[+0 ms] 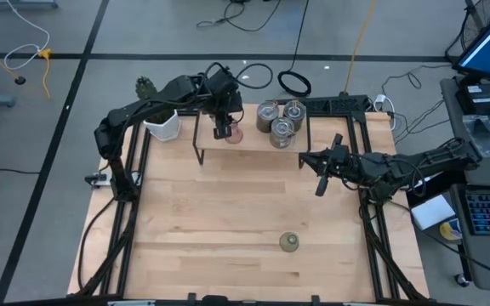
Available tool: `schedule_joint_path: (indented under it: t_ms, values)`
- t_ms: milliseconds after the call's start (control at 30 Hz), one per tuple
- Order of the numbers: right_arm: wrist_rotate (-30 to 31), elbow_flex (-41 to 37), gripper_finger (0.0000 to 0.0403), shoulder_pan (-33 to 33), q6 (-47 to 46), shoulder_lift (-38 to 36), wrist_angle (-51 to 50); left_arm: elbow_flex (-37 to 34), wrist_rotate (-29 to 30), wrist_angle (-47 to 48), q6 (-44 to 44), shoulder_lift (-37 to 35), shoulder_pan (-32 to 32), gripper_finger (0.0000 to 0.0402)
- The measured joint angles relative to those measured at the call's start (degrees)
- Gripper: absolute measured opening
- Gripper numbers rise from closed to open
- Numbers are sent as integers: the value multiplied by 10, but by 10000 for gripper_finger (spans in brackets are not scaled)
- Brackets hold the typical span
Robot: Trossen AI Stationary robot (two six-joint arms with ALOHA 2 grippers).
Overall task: Pick & Place candle stick holders
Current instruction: Put the purple glass candle holder on the shelf
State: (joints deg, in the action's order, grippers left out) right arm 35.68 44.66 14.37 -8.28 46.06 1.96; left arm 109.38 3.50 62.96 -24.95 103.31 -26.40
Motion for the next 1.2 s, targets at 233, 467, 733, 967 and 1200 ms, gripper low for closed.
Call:
schedule_joint_path:
  t_ms: [233,467,733,967,1200]
  values:
    - [0,0,0,0,0,0,0,0,-5,2,-4,6,-4,131]
    - [0,0,0,0,0,0,0,0,-6,4,-4,7,-10,131]
    - [0,0,0,0,0,-1,1,0,-24,4,-8,7,-17,131]
    - [0,0,0,0,0,-12,2,0,-35,5,-11,14,-17,131]
    - [0,0,0,0,0,-19,2,1,-36,2,-10,21,-17,131]
